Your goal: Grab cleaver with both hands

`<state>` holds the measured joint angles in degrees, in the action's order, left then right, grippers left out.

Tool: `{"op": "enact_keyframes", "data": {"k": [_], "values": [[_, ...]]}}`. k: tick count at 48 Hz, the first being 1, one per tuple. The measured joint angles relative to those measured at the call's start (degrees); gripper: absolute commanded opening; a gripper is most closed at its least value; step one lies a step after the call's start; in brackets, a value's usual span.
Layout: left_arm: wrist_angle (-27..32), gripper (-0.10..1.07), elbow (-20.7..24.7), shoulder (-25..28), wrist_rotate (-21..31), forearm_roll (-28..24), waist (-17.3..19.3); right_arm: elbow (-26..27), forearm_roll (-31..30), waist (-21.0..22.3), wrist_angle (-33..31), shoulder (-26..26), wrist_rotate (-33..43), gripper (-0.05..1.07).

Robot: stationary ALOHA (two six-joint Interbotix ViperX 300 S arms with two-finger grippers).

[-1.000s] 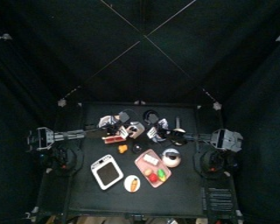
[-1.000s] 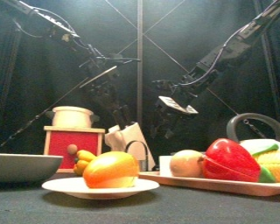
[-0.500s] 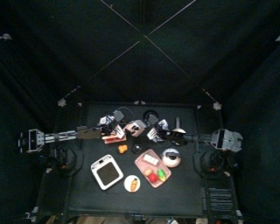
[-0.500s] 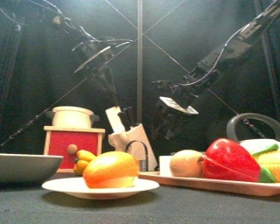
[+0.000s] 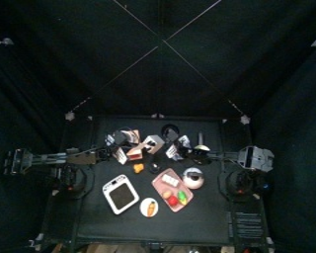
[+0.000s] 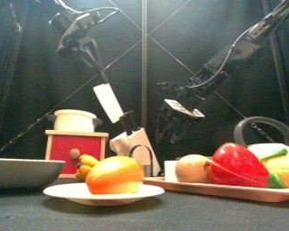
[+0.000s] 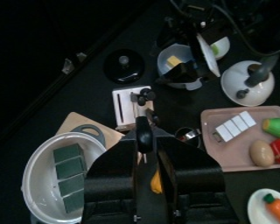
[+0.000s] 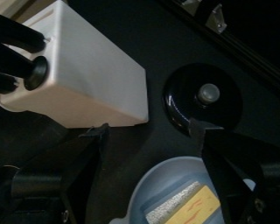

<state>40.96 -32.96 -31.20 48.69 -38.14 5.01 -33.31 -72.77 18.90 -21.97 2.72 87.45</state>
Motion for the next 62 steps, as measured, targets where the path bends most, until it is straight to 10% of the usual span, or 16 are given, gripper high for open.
{"op": "enact_keyframes", "data": {"k": [34,62], "values": [[-24.8,0.37,-12.0,-8.5,-0.4,-0.2,-4.0,-0.4,2.4,-7.2,-2.2,-7.2,-0.1,1.01],[-46.8,0.37,-24.8,-11.1,-1.4,-8.0,-5.6,-2.8,30.8,-23.6,-5.2,-9.9,-0.1,1.01]]}}
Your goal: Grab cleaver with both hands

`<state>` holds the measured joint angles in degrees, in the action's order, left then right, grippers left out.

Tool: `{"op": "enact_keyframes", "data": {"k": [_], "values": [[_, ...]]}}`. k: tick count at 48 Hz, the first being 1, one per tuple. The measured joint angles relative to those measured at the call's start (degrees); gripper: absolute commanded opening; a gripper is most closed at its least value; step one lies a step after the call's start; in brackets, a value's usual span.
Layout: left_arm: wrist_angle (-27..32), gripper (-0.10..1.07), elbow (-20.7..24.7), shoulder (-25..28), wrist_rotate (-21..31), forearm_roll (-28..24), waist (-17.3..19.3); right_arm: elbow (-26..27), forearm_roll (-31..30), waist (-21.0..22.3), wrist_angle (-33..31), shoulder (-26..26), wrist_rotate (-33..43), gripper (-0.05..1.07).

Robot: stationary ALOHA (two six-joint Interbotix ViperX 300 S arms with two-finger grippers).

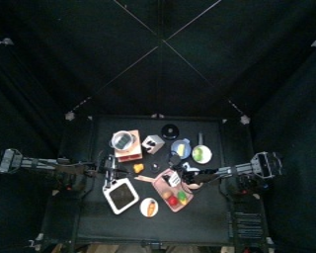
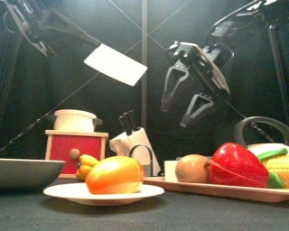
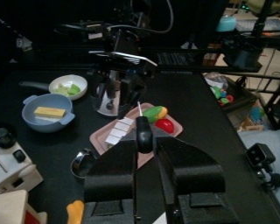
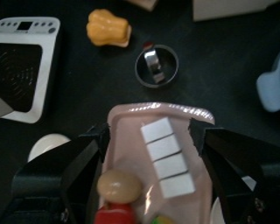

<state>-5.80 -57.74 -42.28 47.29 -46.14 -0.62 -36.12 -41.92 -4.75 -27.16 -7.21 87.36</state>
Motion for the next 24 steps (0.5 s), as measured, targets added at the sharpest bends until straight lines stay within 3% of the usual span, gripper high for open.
{"op": "enact_keyframes", "data": {"k": [8,14,19,24], "values": [[-0.3,0.37,-0.1,0.2,0.0,-3.3,0.7,4.3,9.9,-2.8,-4.6,0.0,0.0,1.01],[-0.5,0.37,-0.4,0.2,0.0,-5.7,1.2,9.3,17.1,-3.3,-11.8,-0.5,-0.4,1.01],[-0.7,0.37,-0.5,0.2,0.0,-6.3,1.7,12.9,17.8,-4.1,-16.5,-0.7,-2.8,1.01],[-1.0,0.37,-1.2,0.2,0.1,-6.4,2.1,15.2,16.5,-4.8,-16.9,-0.7,-6.8,1.01]]}}
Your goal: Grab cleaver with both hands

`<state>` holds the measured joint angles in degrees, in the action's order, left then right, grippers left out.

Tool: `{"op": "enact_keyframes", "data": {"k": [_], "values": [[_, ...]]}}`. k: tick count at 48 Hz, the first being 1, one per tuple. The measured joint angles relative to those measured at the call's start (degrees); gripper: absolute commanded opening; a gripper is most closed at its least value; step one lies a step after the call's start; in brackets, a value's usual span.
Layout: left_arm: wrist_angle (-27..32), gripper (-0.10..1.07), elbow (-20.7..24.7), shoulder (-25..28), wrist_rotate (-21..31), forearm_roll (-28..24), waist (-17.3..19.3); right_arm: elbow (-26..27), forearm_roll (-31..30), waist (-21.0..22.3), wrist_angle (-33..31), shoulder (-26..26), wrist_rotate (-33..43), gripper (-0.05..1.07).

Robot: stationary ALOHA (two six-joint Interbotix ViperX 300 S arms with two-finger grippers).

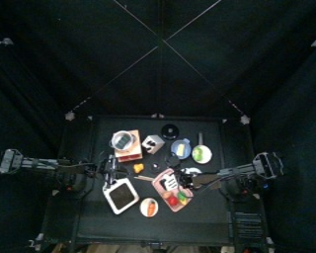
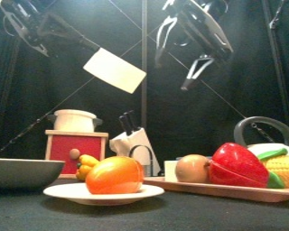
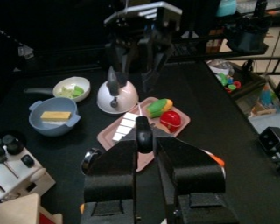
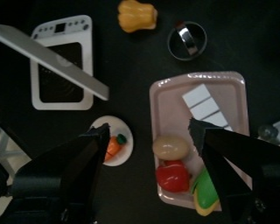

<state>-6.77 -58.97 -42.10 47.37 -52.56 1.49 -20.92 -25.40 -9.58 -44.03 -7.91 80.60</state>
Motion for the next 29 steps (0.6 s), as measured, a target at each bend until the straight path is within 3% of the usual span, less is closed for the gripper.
{"op": "enact_keyframes", "data": {"k": [6,16,22,29], "values": [[-1.3,0.37,-0.6,0.0,0.4,0.1,0.6,1.1,-1.4,0.0,3.1,-0.7,-4.8,1.01],[-12.0,0.37,-1.6,0.1,0.1,0.5,3.6,-0.8,-6.8,0.6,13.4,-1.3,-11.6,1.01],[-17.9,0.37,-2.5,0.0,0.0,3.4,6.1,-4.0,-11.3,1.1,19.7,-1.5,-13.0,1.01],[-19.9,0.37,-3.7,0.0,-2.0,7.5,8.3,-6.3,-15.5,1.2,26.8,-1.5,-13.0,1.01]]}}
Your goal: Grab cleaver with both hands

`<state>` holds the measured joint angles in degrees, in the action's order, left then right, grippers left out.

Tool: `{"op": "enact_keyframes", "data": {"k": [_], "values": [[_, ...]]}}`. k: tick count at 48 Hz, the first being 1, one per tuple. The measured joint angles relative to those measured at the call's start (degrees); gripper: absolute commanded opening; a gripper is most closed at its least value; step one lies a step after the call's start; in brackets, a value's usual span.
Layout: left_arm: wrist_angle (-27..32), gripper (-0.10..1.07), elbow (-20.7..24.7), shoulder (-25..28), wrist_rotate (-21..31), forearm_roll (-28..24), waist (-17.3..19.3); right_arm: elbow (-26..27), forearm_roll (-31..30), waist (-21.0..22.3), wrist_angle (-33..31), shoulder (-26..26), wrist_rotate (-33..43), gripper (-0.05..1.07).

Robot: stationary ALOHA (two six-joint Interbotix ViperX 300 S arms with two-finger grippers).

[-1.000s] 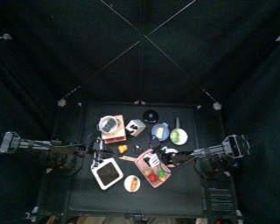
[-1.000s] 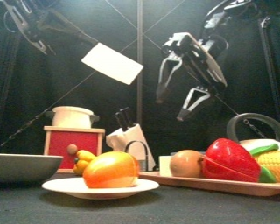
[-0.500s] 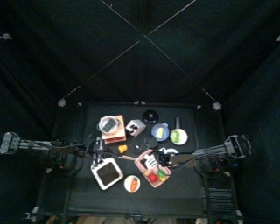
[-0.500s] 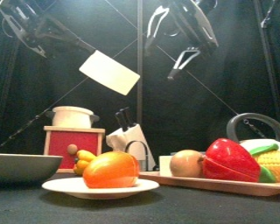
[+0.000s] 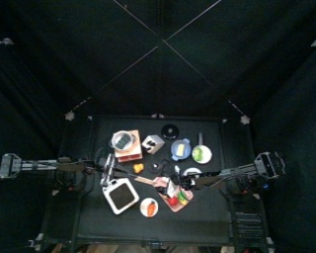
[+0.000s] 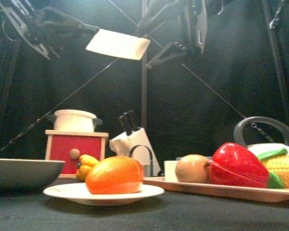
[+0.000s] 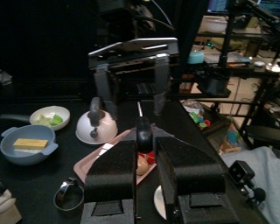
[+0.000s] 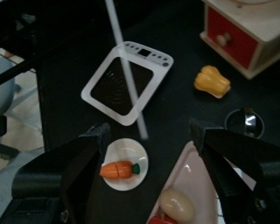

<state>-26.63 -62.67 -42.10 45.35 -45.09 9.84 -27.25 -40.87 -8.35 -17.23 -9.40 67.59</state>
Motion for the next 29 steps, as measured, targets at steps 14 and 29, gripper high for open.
{"op": "enact_keyframes", "data": {"k": [14,29], "values": [[-1.8,0.37,-1.3,0.1,-9.4,8.5,-0.3,-0.4,-1.9,1.8,3.4,0.9,-0.1,0.90],[-2.3,0.37,-1.9,0.9,-17.2,14.7,-2.5,-0.5,-2.5,3.1,5.4,1.3,-0.1,0.58]]}}
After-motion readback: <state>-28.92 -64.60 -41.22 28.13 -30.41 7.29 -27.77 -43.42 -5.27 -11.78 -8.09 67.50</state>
